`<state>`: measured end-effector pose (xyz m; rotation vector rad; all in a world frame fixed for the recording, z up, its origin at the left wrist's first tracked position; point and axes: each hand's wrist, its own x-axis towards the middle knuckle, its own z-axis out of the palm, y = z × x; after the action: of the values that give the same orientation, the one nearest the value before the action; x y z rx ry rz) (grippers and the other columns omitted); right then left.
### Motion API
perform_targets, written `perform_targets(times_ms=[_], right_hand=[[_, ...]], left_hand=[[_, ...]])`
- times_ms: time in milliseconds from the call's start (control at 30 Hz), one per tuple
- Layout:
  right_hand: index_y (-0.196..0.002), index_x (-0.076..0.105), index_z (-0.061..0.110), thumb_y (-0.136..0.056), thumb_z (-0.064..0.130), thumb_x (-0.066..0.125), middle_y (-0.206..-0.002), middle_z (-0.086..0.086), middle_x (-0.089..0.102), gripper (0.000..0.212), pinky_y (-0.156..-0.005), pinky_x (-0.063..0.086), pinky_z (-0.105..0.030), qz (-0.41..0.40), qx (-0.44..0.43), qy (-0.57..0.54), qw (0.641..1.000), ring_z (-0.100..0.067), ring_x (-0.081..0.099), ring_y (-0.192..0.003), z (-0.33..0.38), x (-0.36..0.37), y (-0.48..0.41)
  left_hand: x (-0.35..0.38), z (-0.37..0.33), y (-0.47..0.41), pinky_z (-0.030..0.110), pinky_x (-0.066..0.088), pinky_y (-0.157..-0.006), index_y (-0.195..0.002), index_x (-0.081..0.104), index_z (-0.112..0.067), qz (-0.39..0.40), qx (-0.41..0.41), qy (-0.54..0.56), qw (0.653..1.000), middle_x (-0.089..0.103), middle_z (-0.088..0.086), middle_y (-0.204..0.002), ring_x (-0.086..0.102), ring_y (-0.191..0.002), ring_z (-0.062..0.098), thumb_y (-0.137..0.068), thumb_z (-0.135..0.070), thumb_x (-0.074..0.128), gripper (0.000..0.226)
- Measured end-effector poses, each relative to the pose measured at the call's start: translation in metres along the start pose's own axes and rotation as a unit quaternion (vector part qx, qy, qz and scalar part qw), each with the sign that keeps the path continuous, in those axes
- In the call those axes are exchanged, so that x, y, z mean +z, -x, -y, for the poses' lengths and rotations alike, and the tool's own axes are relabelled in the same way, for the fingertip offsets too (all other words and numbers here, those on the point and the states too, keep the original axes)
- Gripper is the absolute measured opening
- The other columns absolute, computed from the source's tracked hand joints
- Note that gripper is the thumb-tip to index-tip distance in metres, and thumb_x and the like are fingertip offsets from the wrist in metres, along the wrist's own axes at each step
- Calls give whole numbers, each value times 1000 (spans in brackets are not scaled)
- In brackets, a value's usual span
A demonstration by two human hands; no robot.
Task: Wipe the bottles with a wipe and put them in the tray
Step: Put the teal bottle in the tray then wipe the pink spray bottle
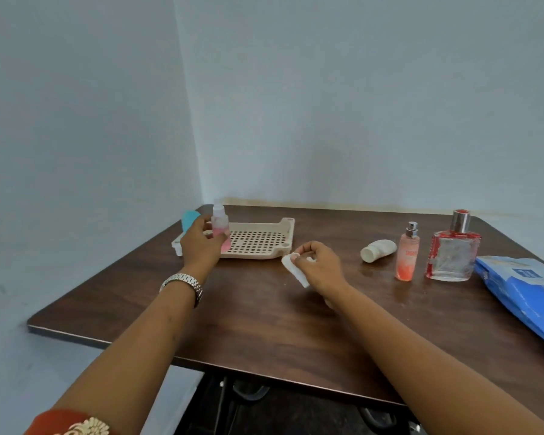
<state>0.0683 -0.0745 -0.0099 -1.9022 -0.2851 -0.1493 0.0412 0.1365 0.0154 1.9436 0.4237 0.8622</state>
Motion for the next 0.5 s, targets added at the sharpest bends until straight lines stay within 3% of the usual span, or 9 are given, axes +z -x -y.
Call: perform_targets(times_ms=[167, 333, 500], right_hand=[[-91, 61, 22, -86, 25, 63, -94, 8, 57, 6, -77, 45, -28, -9, -20, 27, 999, -10, 52, -91, 1, 25, -6], [-86, 60, 23, -86, 23, 64, -87, 13, 54, 4, -73, 42, -22, 2, -34, 5, 999, -4, 51, -85, -2, 37, -14], [-87, 61, 23, -86, 23, 64, -88, 18, 53, 4, -61, 38, -15, 11, -34, -14, 999, 1, 50, -81, -7, 35, -17]], left_hand=[[-5, 17, -15, 28, 41, -91, -125, 55, -13, -35, -43, -13, 998, 58, 8, -130, 56, -114, 23, -86, -16, 70, 42], [6, 31, -25, 29, 48, -83, -123, 43, -15, -54, -45, -5, 998, 61, 9, -123, 56, -90, 16, -85, -17, 71, 46], [18, 30, -30, 38, 52, -91, -126, 27, -17, -53, -26, 3, 998, 59, 12, -121, 62, -97, 23, -86, -12, 69, 57]])
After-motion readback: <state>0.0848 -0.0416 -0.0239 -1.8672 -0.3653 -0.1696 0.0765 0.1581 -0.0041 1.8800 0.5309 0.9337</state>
